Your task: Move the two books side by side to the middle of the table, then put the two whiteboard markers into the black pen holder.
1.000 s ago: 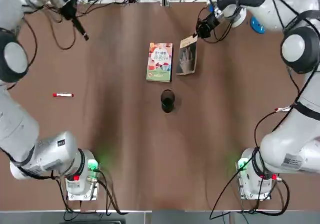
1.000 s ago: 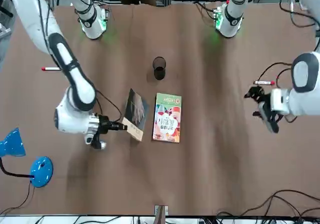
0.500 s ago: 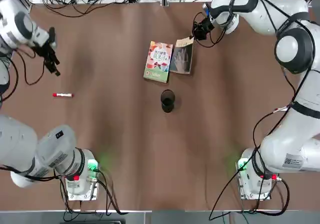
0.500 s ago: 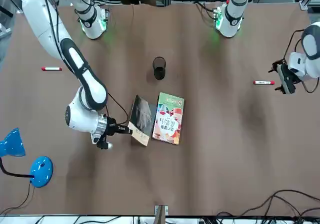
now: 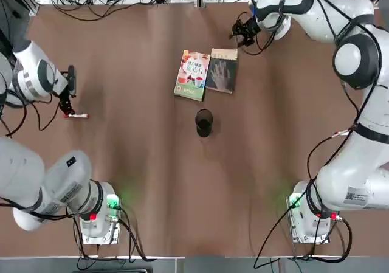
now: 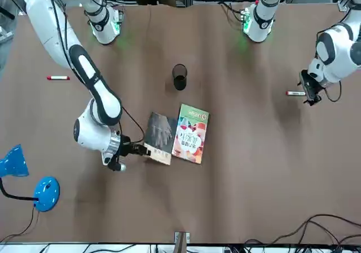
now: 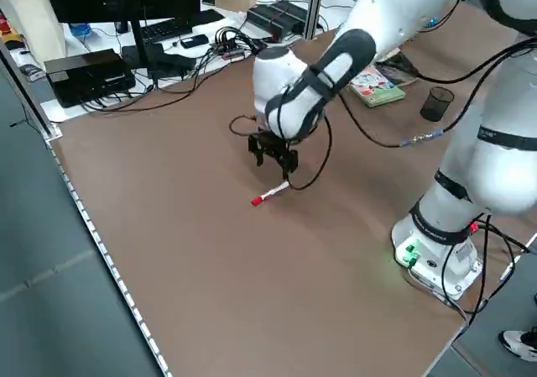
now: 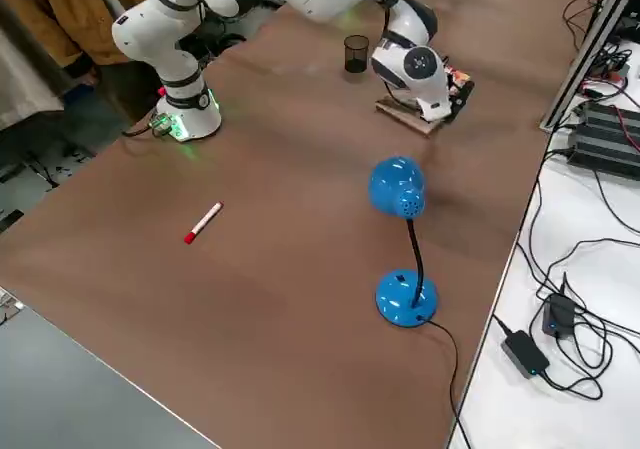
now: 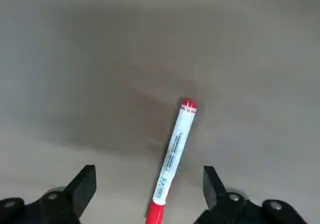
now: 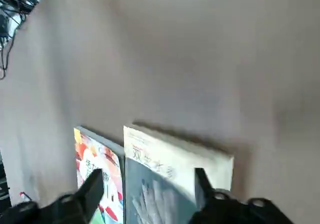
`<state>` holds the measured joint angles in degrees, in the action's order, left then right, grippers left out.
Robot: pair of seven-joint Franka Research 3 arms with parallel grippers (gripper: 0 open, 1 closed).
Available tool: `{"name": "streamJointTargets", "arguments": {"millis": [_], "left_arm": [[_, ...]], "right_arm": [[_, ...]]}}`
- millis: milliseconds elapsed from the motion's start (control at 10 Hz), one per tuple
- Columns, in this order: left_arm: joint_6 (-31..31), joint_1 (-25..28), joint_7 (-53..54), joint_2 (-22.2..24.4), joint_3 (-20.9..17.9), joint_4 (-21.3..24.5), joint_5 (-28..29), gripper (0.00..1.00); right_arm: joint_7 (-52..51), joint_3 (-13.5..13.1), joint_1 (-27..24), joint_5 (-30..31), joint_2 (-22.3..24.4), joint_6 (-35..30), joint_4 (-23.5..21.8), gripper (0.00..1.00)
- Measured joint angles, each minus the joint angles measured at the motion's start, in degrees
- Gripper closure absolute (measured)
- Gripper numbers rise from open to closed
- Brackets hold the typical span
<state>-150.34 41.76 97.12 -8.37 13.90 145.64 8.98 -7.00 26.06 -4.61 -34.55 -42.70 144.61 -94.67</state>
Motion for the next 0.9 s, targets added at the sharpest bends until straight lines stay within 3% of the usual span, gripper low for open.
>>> {"name": "streamJointTargets", "arguments": {"millis": [100, 300, 600, 700, 900], "left_arm": [[-2.19, 2.81, 0.3, -1.38, 0.02, 0.06, 3.94, 0.07], [-6.19, 7.33, 1.84, -4.84, -0.01, 0.11, 8.18, 0.08], [-8.54, 7.71, 2.62, -7.57, 0.21, -0.05, 8.66, 0.21], [-9.09, 7.68, 2.62, -7.46, 0.4, -0.35, 8.75, 0.39], [-9.22, 7.67, 2.62, -7.33, 0.58, -0.52, 8.76, 0.56]], "right_arm": [[-2.38, -0.07, -2.04, 2.19, 0.53, -1.28, 0.8, 0.01], [-3.94, -0.06, -7.71, 10.74, 3.73, -9.42, 2.26, 0.01], [-4.25, 0.0, -13.85, 18.66, 15.19, -28.46, 3.1, 0.01], [-4.26, 0.01, -15.6, 20.46, 20.1, -35.31, 3.27, 0.01], [-5.89, 0.01, -19.16, 23.48, 30.14, -49.05, 3.37, 0.01]]}}
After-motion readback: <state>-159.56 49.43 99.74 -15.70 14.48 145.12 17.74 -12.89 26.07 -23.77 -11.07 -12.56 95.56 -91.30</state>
